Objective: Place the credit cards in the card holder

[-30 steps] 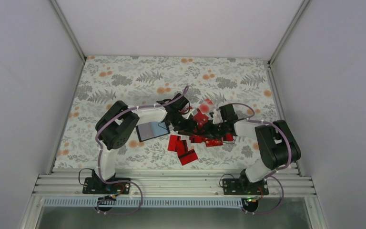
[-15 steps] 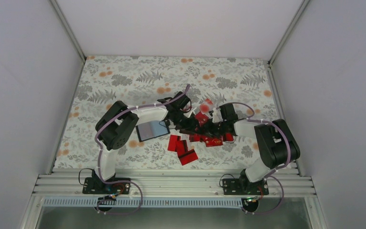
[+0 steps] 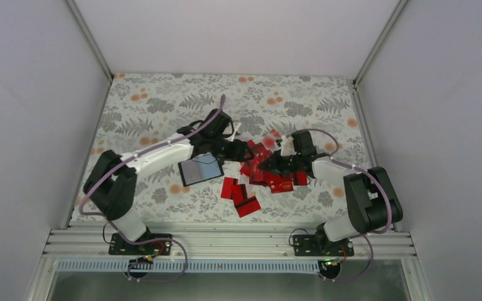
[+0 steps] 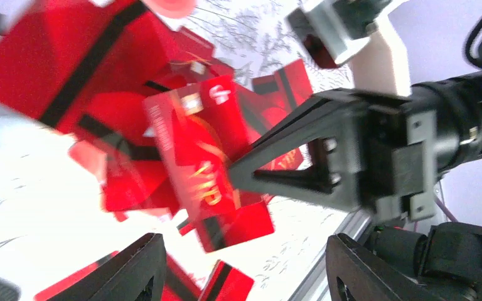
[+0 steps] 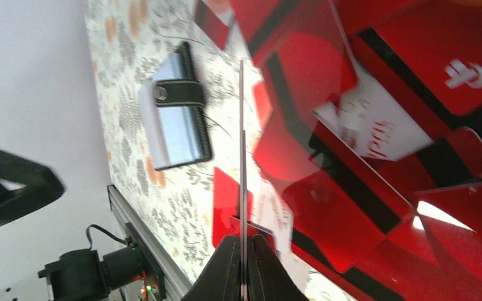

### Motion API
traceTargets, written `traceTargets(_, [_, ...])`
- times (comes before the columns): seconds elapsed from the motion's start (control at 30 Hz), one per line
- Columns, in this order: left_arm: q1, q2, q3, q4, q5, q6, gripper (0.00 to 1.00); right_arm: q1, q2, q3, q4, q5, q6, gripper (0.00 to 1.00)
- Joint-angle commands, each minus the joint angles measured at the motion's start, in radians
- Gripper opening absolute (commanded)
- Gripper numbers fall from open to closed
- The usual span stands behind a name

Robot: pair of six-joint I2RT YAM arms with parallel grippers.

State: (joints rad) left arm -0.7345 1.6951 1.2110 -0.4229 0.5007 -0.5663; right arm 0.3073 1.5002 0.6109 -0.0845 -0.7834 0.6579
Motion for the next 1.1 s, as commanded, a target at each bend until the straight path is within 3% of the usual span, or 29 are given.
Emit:
traceTargets(0.0, [0.058, -0.123, -0.12, 0.031, -0.059, 0.004, 0.66, -0.003, -0.071, 0.076, -0.062, -0.034, -0.01, 0.04])
traceTargets(0.27, [0.145, -0.352, -0.402, 0.359, 0.146, -0.116, 0.71, -0.02, -0.138, 0.142, -0.084, -0.124, 0.108, 0.04])
traceTargets(0.53, [0.194, -0.441, -0.544, 0.816, 0.32, -0.365, 0.68, -0.025, -0.198, 0.282, -0.091, -0.199, 0.258, 0.04])
traceTargets(0.63, [0.207, -0.428, -0.555, 0.957, 0.356, -0.436, 0.64, -0.024, -0.21, 0.333, -0.096, -0.219, 0.292, 0.04])
traceTargets(0.93, [0.207, -0.373, -0.496, 1.159, 0.436, -0.531, 0.56, -0.024, -0.246, 0.406, -0.076, -0.253, 0.367, 0.04])
traceTargets(1.07, [0.204, -0.336, -0.462, 1.17, 0.452, -0.546, 0.53, -0.023, -0.248, 0.423, -0.075, -0.264, 0.375, 0.04])
